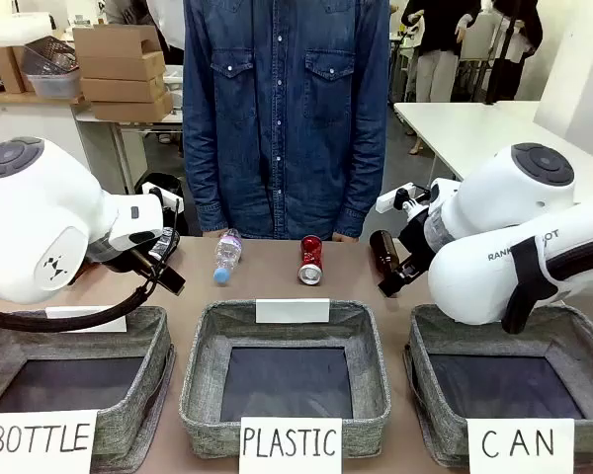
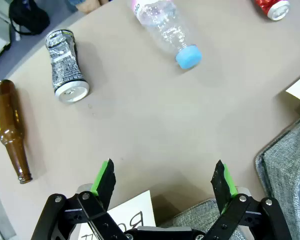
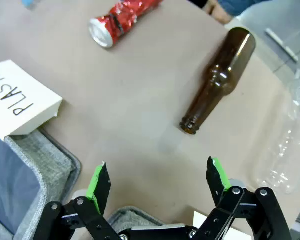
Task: Sort the can waste into the basket.
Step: Pick up the can waste from the table and place it in the right Fabric basket.
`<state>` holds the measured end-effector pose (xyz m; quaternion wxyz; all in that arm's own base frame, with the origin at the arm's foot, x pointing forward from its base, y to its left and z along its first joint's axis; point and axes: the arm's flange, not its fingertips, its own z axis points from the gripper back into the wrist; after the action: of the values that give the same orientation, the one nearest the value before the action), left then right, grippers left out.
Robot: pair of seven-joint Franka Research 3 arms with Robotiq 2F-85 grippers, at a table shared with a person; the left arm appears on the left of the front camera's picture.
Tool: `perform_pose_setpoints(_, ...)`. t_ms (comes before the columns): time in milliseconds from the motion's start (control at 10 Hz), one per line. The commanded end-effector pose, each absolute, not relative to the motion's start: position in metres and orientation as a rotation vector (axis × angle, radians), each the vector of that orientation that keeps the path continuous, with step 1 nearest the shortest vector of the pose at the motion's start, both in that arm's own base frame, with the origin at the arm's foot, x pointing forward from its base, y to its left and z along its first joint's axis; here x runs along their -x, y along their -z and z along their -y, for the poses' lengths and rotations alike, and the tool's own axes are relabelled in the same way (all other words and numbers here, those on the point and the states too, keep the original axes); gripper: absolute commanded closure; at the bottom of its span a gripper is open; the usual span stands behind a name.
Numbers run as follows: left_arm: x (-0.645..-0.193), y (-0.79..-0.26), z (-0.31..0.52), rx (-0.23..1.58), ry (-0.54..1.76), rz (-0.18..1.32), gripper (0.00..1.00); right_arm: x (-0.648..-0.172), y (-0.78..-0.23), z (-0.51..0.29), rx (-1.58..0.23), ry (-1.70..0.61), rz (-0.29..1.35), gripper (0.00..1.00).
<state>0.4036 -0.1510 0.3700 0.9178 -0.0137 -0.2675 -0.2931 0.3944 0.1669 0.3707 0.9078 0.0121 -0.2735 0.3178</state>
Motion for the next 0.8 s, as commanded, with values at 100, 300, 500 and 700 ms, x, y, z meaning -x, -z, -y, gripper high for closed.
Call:
perform_pose_setpoints(100, -0.4036, -0.3701, 0.1510, 0.028, 0.603, 0.550, 0.00, -0.3944, -0.3707, -0.1669, -0.025, -0.656, 0.565, 0.00)
perform_pose_setpoints(300, -0.4036, -0.3701, 0.1510, 0.028, 0.603, 0.550, 0.00, -0.3944, -0.3707, -0.1669, -0.025, -0.656, 0.565, 0.00)
perform_pose_setpoints(500, -0.4036, -0.3701, 0.1510, 0.028, 0.603, 0.550, 0.00, -0.3944, -0.3707, -0.1669, -0.025, -0.656, 0.565, 0.00)
perform_pose_setpoints(700, -0.4036, -0.3701, 0.1510, 0.028, 0.603, 0.550, 0.00, -0.3944, -0.3707, -0.1669, -0.025, -0.656, 0.565, 0.00)
